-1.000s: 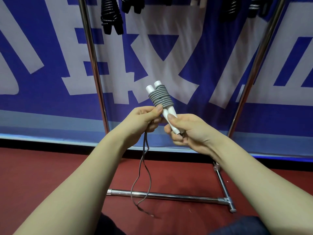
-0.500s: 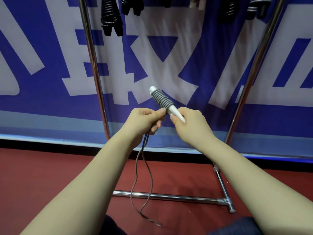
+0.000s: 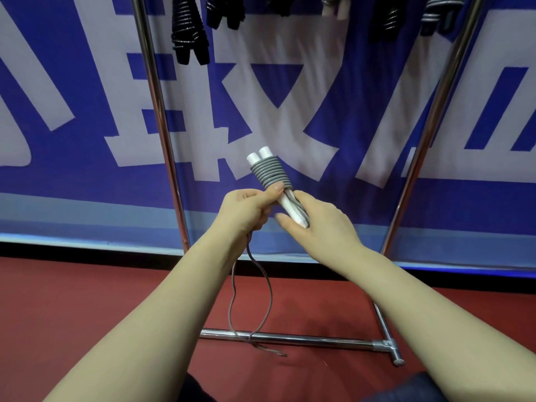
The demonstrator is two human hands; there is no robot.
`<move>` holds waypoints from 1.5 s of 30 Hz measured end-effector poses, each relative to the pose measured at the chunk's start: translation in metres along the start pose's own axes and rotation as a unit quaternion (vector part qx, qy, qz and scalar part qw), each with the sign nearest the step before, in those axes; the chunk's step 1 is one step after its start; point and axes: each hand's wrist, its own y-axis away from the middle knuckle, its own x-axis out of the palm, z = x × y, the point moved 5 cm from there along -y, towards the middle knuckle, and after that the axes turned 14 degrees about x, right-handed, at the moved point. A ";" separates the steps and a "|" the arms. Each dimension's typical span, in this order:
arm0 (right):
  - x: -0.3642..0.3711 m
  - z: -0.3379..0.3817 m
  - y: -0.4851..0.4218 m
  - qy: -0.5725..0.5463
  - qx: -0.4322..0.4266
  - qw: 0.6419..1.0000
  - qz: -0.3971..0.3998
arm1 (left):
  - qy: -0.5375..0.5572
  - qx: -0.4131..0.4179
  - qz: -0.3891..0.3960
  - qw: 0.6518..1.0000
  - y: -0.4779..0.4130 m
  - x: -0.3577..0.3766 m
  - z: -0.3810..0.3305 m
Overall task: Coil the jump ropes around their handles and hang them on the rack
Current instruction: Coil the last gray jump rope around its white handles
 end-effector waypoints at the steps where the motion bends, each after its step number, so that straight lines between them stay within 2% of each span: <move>1: 0.002 -0.005 0.000 -0.102 0.021 0.993 0.053 | 0.005 0.003 0.008 1.000 0.000 -0.001 0.001; 4: 0.003 -0.006 0.000 -0.307 0.074 0.932 0.176 | 0.012 0.020 0.046 0.999 0.000 0.001 -0.002; 7: 0.004 -0.002 0.003 -0.458 0.133 0.829 0.292 | 0.012 0.036 0.070 0.997 0.001 0.004 -0.005; 9: 0.003 0.001 0.004 -0.526 0.151 0.767 0.335 | 0.011 0.043 0.083 0.996 0.001 0.005 -0.008; 10: 0.003 0.001 0.005 -0.534 0.148 0.760 0.340 | 0.014 0.047 0.091 0.995 0.001 0.005 -0.009; 16: 0.005 -0.006 -0.004 -0.520 0.123 0.789 0.304 | 0.027 0.057 0.115 0.991 0.003 0.005 -0.011; 20: -0.001 -0.006 -0.007 -0.452 0.078 0.859 0.226 | -0.010 0.047 0.102 0.994 0.002 0.004 -0.009; 25: -0.011 -0.007 -0.011 -0.291 0.033 0.952 0.091 | -0.069 0.015 0.029 0.997 -0.001 -0.004 -0.003; 28: -0.016 -0.002 -0.009 -0.189 0.016 0.982 0.006 | -0.065 -0.007 0.008 0.998 -0.001 -0.004 -0.001; 31: -0.013 -0.001 -0.008 -0.113 0.012 0.993 -0.031 | -0.030 -0.031 0.001 0.999 -0.001 0.001 0.000; 34: -0.011 -0.001 -0.007 0.021 -0.008 0.997 -0.077 | -0.005 -0.026 0.014 1.000 -0.002 0.008 -0.003; 37: -0.011 0.006 -0.005 0.146 -0.046 0.980 -0.125 | -0.009 -0.008 0.040 0.999 -0.003 0.015 -0.006; 39: -0.009 0.010 -0.001 0.210 -0.085 0.957 -0.180 | -0.022 -0.020 0.025 0.999 -0.002 0.015 -0.004; 40: -0.007 0.011 -0.001 0.231 -0.081 0.953 -0.180 | -0.022 -0.024 0.010 0.999 -0.001 0.014 -0.003; 43: -0.007 0.012 0.000 0.193 -0.126 0.939 -0.256 | -0.011 -0.008 -0.004 1.000 -0.001 0.009 -0.004; 45: -0.013 0.012 0.006 0.120 -0.155 0.943 -0.270 | -0.022 0.014 0.009 1.000 -0.002 0.006 -0.006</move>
